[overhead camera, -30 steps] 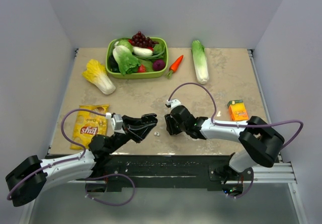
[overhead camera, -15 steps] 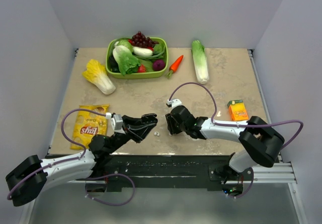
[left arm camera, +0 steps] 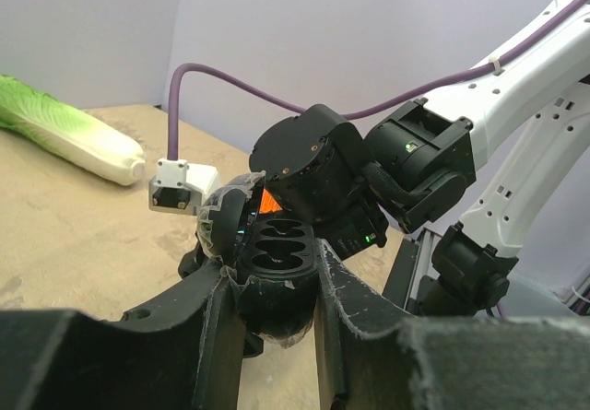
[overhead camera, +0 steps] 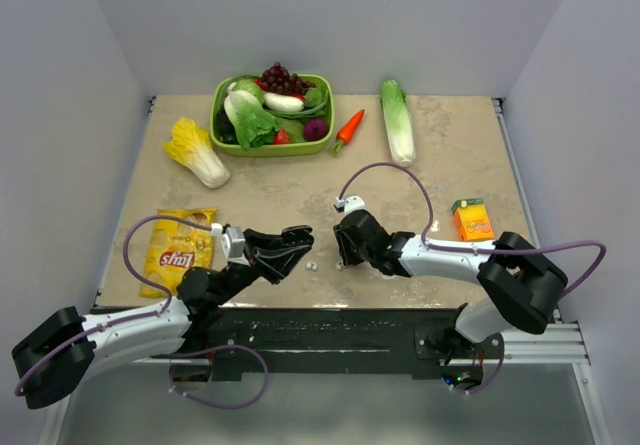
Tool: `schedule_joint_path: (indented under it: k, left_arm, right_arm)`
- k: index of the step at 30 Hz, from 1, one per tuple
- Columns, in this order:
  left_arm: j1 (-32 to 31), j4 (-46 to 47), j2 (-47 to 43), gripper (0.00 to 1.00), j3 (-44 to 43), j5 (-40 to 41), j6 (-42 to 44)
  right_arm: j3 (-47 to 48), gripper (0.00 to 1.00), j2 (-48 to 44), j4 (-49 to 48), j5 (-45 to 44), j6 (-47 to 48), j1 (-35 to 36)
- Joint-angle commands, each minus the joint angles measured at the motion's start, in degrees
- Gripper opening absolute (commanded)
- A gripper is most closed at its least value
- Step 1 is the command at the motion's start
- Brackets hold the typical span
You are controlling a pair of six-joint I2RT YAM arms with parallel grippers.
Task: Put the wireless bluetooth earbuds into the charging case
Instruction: Pick up the earbud from the center of the board.
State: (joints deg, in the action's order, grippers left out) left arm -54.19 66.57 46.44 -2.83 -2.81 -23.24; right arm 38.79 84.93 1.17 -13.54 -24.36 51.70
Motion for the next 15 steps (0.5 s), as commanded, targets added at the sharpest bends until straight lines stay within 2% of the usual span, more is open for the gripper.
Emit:
schedule_joint_path:
  k: [1, 10, 15]
  left_arm:
    - [-0.4, 5.4, 0.4, 0.0, 9.1, -0.4, -0.2]
    - [-0.4, 6.2, 1.0, 0.0, 9.2, -0.4, -0.5]
    - [-0.4, 6.2, 1.0, 0.0, 9.3, -0.5, -0.7]
  right_arm:
    - [0.9, 0.35, -2.2, 2.6, -2.7, 0.2, -0.2]
    - [0.2, 0.25, -3.1, 2.7, -3.2, -0.1, -0.1]
    - [0.4, 0.12, -2.3, 2.9, -3.6, -0.2, -0.2]
